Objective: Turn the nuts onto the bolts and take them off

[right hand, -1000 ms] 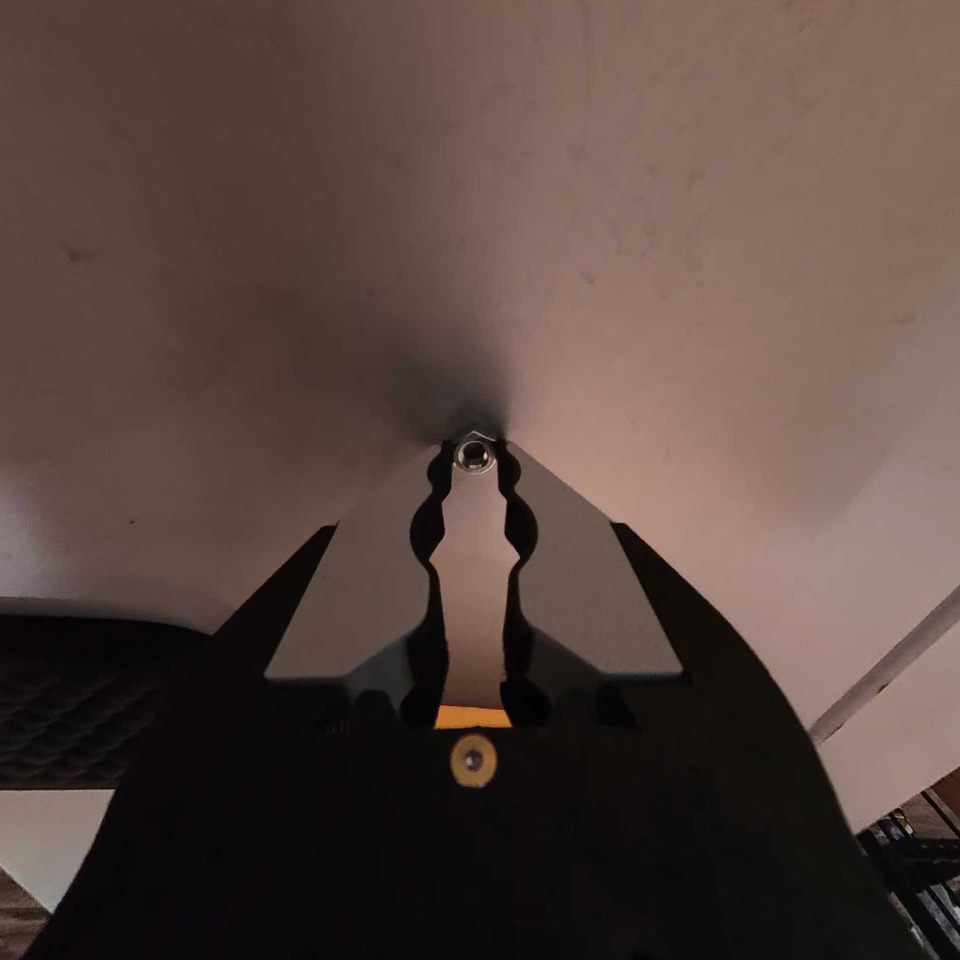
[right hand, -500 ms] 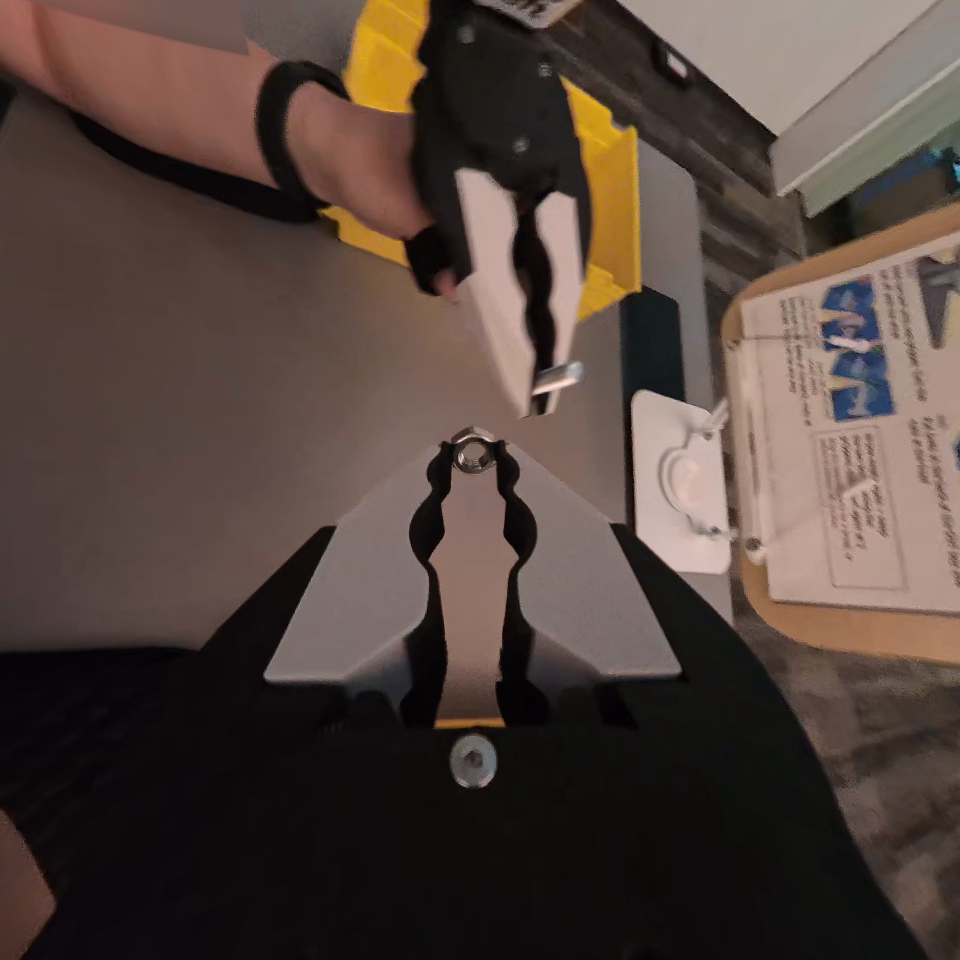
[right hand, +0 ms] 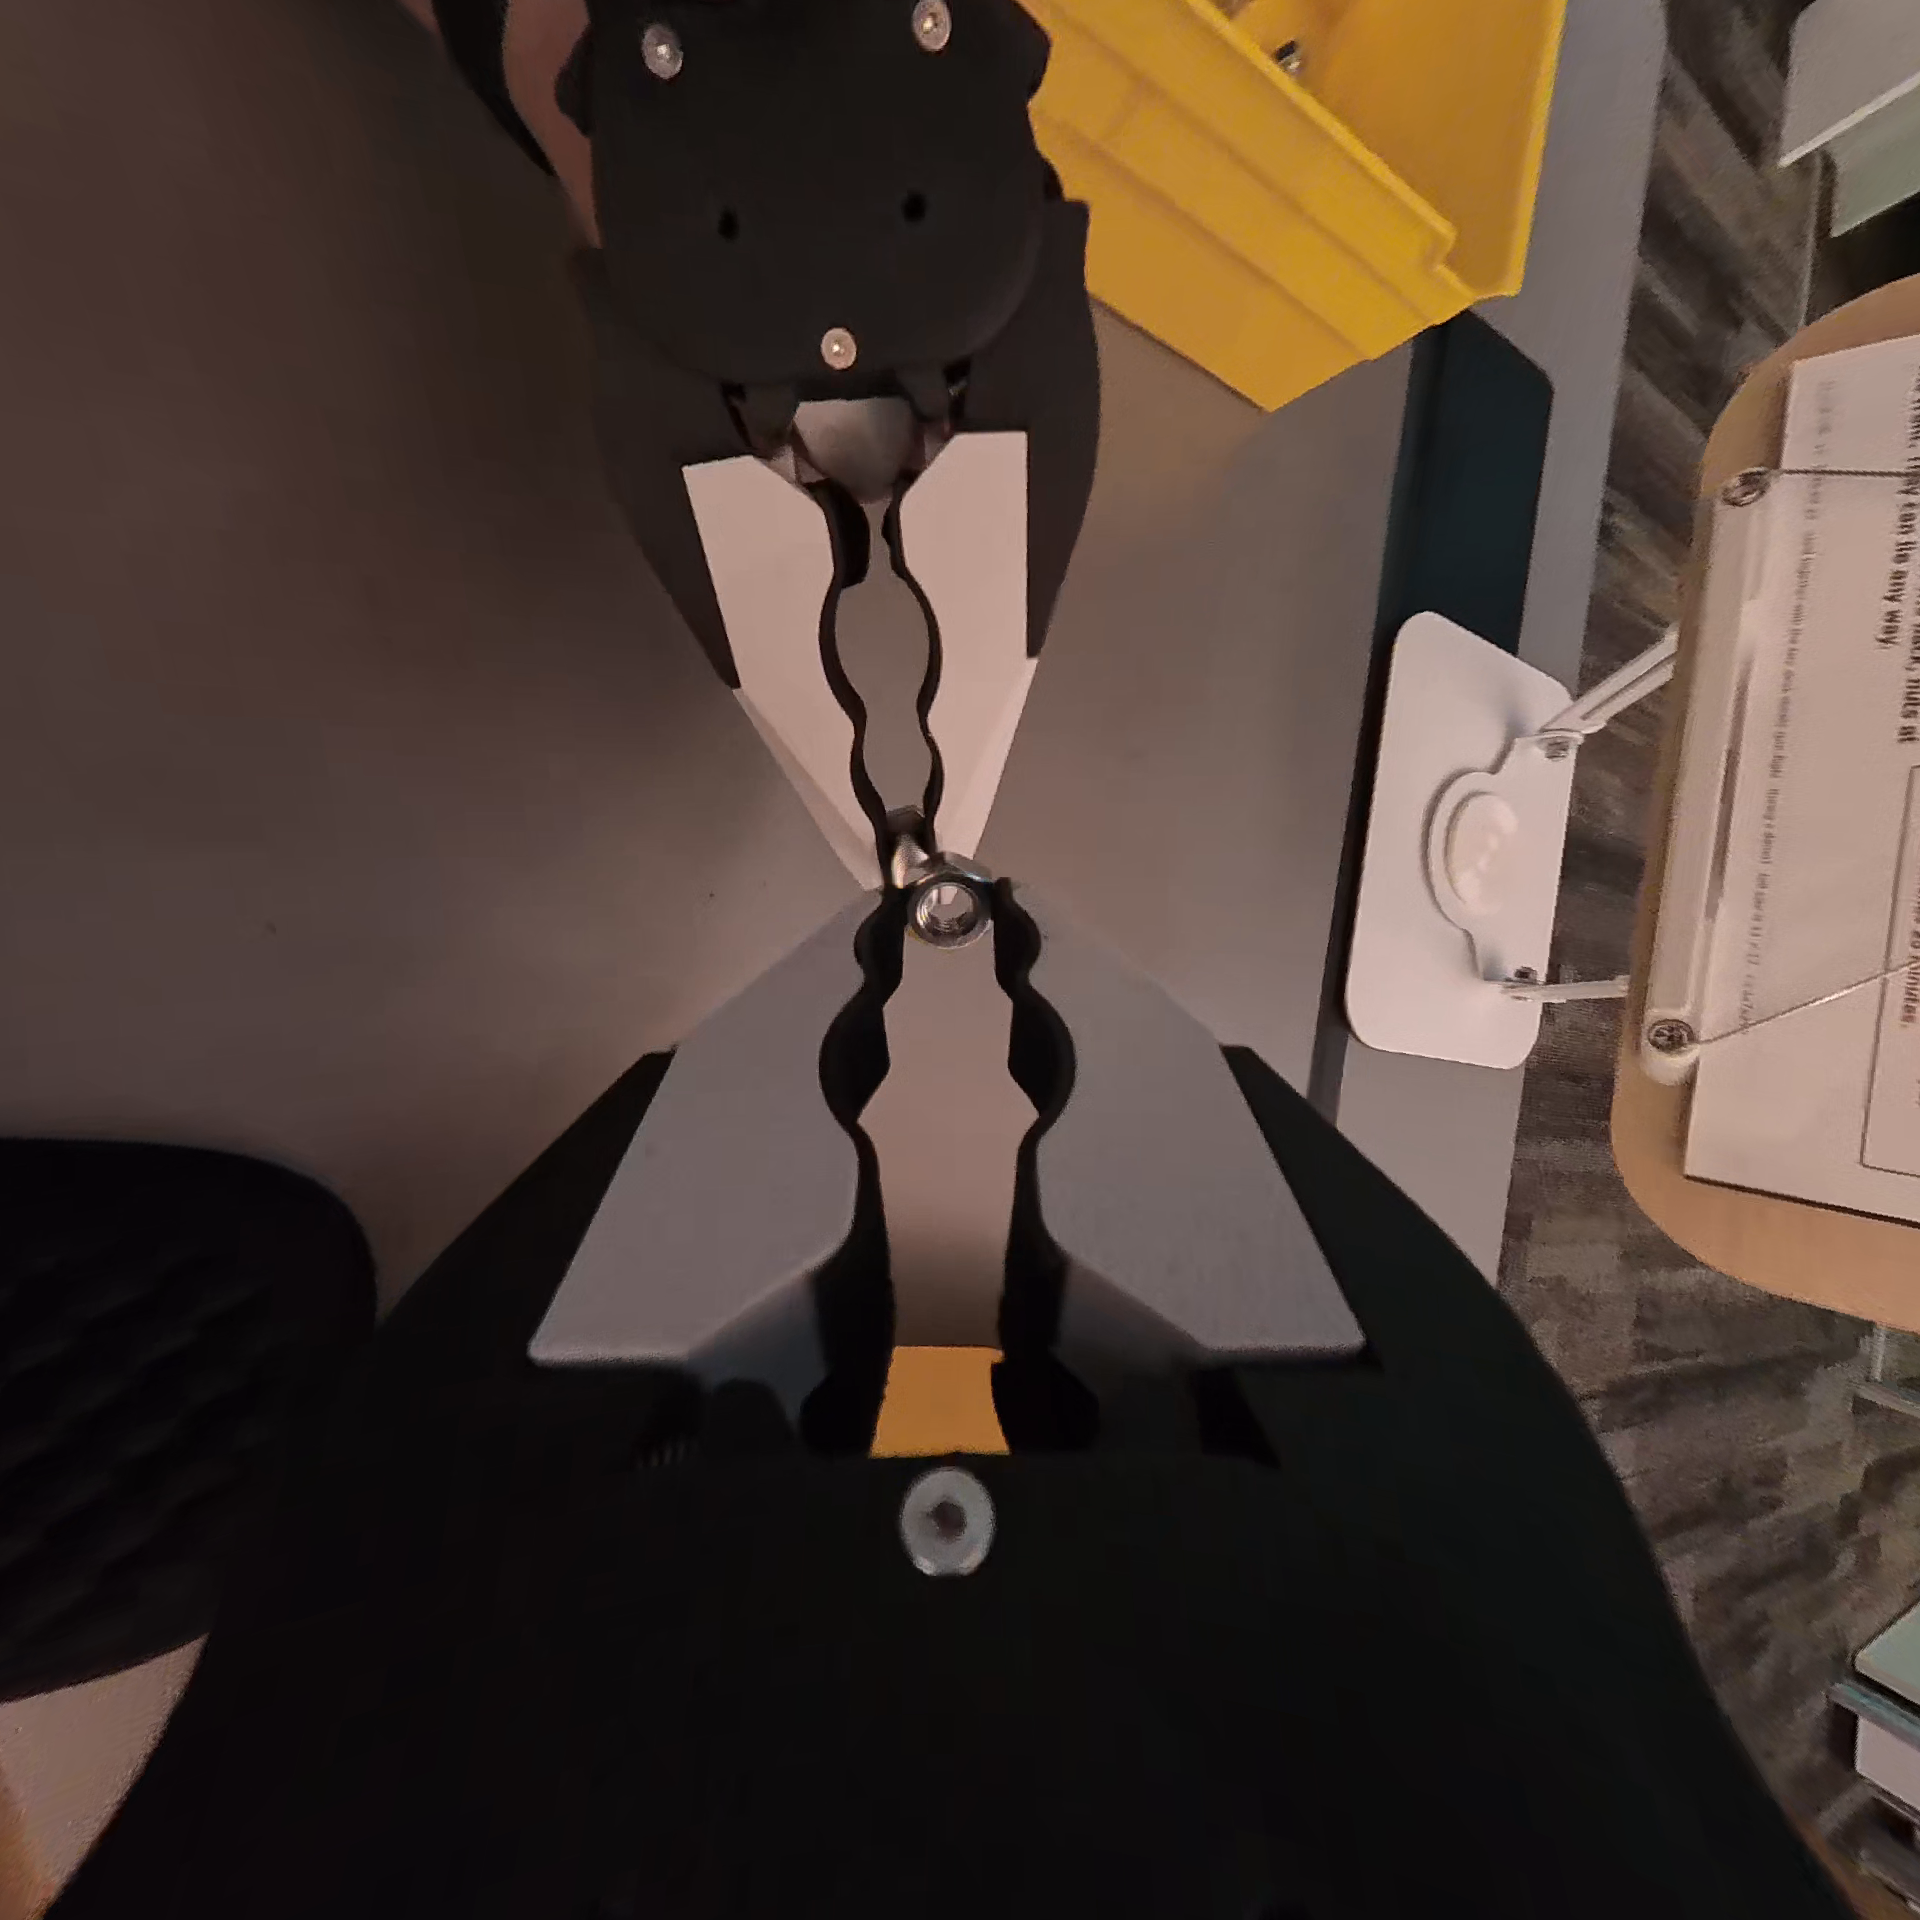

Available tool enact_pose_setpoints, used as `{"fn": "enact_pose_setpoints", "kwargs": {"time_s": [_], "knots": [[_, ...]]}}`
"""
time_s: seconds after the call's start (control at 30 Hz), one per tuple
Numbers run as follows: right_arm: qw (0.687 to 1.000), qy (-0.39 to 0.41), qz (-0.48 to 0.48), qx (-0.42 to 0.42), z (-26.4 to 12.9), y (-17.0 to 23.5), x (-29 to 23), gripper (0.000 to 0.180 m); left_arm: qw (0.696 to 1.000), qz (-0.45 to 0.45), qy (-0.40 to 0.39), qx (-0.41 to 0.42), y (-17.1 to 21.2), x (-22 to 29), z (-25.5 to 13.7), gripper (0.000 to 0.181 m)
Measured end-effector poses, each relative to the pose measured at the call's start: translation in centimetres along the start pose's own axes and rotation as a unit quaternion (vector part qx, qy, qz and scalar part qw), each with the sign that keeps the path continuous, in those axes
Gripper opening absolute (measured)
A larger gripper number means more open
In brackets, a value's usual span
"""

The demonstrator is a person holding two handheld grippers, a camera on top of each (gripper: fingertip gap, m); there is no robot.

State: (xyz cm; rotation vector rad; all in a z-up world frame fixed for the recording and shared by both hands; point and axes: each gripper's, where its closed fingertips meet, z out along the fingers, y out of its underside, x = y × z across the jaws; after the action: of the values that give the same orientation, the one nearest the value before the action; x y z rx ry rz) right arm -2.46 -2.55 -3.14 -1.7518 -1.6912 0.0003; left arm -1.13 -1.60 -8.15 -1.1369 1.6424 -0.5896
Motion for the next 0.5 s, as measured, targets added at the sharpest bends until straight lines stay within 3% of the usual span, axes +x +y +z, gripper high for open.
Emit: {"fn": "enact_pose_setpoints", "kwargs": {"time_s": [0.23,0.5], "knots": [[0.999,-0.017,-0.006,-0.044,1.1,0.8,-0.7,0.016,1.0,0.003,0.001,0.02,-0.5,0.0,-0.3,0.007],[0.998,-0.036,-0.022,-0.036,0.7,-0.4,-2.2,0.016,0.998,0.036,0.019,0.055,-1.6,1.1,-1.3,0.007]]}}
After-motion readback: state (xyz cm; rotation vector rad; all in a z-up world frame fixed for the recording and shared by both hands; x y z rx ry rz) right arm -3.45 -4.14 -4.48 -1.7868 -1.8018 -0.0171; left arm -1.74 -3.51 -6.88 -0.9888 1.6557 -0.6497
